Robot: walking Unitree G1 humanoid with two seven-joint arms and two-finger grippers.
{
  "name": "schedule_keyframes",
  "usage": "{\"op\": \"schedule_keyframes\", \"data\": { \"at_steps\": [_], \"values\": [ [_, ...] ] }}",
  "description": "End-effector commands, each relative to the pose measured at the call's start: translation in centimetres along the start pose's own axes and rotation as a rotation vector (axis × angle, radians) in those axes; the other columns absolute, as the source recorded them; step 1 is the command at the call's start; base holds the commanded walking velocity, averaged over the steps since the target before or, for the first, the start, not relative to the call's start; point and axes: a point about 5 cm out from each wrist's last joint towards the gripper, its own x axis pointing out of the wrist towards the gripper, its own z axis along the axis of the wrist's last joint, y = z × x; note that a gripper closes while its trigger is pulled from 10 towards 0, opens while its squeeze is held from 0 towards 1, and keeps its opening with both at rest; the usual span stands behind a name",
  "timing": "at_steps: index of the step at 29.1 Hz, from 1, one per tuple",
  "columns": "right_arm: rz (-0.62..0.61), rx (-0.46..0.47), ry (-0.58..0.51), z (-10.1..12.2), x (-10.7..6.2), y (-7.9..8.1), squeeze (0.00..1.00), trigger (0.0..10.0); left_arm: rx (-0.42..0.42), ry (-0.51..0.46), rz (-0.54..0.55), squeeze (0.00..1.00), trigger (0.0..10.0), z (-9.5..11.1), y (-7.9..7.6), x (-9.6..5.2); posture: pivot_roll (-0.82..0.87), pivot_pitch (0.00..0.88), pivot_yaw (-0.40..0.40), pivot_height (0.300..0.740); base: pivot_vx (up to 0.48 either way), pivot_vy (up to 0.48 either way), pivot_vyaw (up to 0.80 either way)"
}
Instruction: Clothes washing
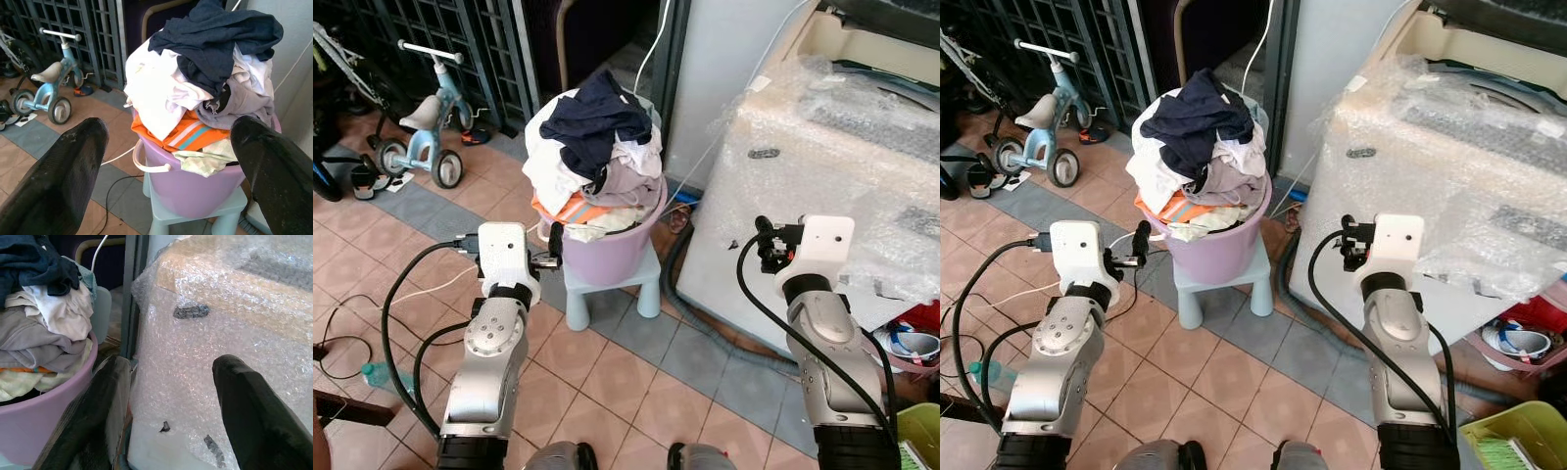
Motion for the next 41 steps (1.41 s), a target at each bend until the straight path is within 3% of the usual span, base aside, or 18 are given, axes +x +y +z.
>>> {"op": "schedule_keyframes", "data": {
  "at_steps": [1, 6, 11, 12, 13, 15, 16, 17, 18, 23, 24, 25, 26, 31, 32, 34, 36, 41],
  "values": [
    [0.061, -0.008, -0.021, 0.5, 0.2, 1.4, 0.00, 10.0, 0.003, 0.005, 0.010, 0.00, 10.0, 0.0, 0.6, -0.2, 0.02, 0.103, 0.019, 0.740, 0.458, 0.000, 0.00],
    [0.061, -0.046, -0.055, 1.1, 0.3, 1.9, 0.00, 10.0, 0.009, 0.002, -0.005, 0.00, 10.0, 0.0, 0.5, -0.2, 0.01, 0.107, 0.017, 0.740, 0.458, 0.000, 0.00],
    [0.084, 0.057, -0.008, 0.2, 0.2, 1.4, 0.00, 10.0, 0.017, 0.003, 0.008, 0.00, 10.0, 0.0, 0.5, -0.3, 0.02, 0.108, 0.017, 0.740, 0.457, 0.000, 0.00],
    [0.089, 0.061, -0.026, 0.4, 0.2, 1.3, 0.67, 10.0, -0.003, 0.004, 0.011, 0.34, 10.0, 0.0, 0.6, -0.4, 0.02, 0.109, 0.017, 0.740, 0.446, 0.000, 0.00],
    [0.086, 0.077, -0.031, 0.5, 0.2, 1.3, 1.00, 10.0, -0.016, 0.010, 0.020, 0.89, 10.0, 0.0, 0.6, -0.4, 0.02, 0.109, 0.017, 0.740, 0.405, 0.000, 0.00],
    [0.086, 0.086, -0.029, 0.5, 0.2, 1.4, 1.00, 10.0, -0.017, 0.015, 0.025, 0.89, 10.0, -0.1, 0.6, -0.4, 0.02, 0.109, 0.017, 0.740, 0.405, 0.000, 0.00],
    [0.070, 0.031, -0.017, 0.3, 0.3, 1.5, 1.00, 10.0, 0.001, 0.026, 0.040, 1.00, 10.0, -0.2, 0.7, -0.3, 0.02, 0.110, 0.017, 0.740, 0.000, 0.000, 0.00],
    [0.080, -0.007, -0.017, 0.3, 0.4, 1.9, 1.00, 10.0, 0.011, 0.026, 0.037, 0.91, 10.0, -0.2, 0.7, -0.3, 0.02, 0.109, 0.017, 0.740, 0.000, 0.000, 0.00],
    [0.086, -0.017, -0.031, 0.4, 0.4, 2.2, 1.00, 10.0, 0.015, 0.023, 0.040, 0.00, 10.0, -0.1, 0.7, -0.3, 0.02, 0.109, 0.017, 0.740, 0.000, 0.000, 0.00],
    [0.150, 0.082, -0.008, 0.4, 0.0, 3.0, 1.00, 10.0, 0.024, 0.016, 0.043, 0.00, 10.0, 0.0, 0.6, -0.3, 0.02, 0.108, 0.016, 0.740, 0.000, 0.000, 0.00],
    [0.169, 0.108, -0.006, 0.3, -0.2, 3.1, 0.36, 10.0, 0.021, 0.014, 0.039, 0.00, 10.0, 0.0, 0.6, -0.3, 0.02, 0.108, 0.016, 0.740, 0.000, 0.000, 0.00],
    [0.195, 0.138, -0.007, 0.3, -0.3, 3.2, 0.12, 10.0, 0.020, 0.011, 0.034, 0.00, 10.0, 0.1, 0.5, -0.4, 0.02, 0.107, 0.016, 0.740, 0.000, 0.000, 0.00],
    [0.191, 0.146, -0.021, 0.4, -0.4, 3.0, 0.00, 10.0, 0.024, 0.006, 0.032, 0.00, 10.0, 0.1, 0.4, -0.4, 0.02, 0.107, 0.016, 0.740, 0.000, 0.000, 0.00],
    [0.147, 0.122, -0.024, 0.3, -0.3, 2.4, 0.00, 10.0, 0.032, 0.018, 0.037, 0.00, 10.0, 0.0, 0.4, -0.5, 0.02, 0.099, 0.019, 0.740, 0.000, 0.000, 0.00],
    [0.148, 0.034, -0.027, 0.2, -0.2, 2.6, 0.00, 10.0, 0.044, 0.012, 0.038, 0.00, 10.0, -0.1, 0.6, -0.6, 0.02, 0.093, 0.021, 0.740, 0.000, 0.000, 0.00],
    [0.150, 0.012, -0.028, 0.2, -0.2, 2.6, 0.00, 10.0, 0.048, 0.010, 0.038, 0.00, 10.0, -0.1, 0.6, -0.7, 0.02, 0.093, 0.021, 0.740, 0.000, 0.000, 0.00],
    [0.188, 0.132, -0.030, 0.4, -0.4, 3.4, 0.00, 10.0, 0.078, -0.007, 0.029, 0.00, 10.0, -0.2, 0.9, -0.8, 0.04, 0.080, 0.024, 0.740, 0.000, 0.000, 0.00],
    [0.258, 0.055, -0.062, 0.9, -0.3, 3.9, 0.00, 10.0, 0.161, -0.032, -0.002, 0.00, 10.0, -0.2, 0.9, -0.3, 0.05, 0.072, 0.013, 0.740, 0.000, 0.000, 0.00]
  ]
}}
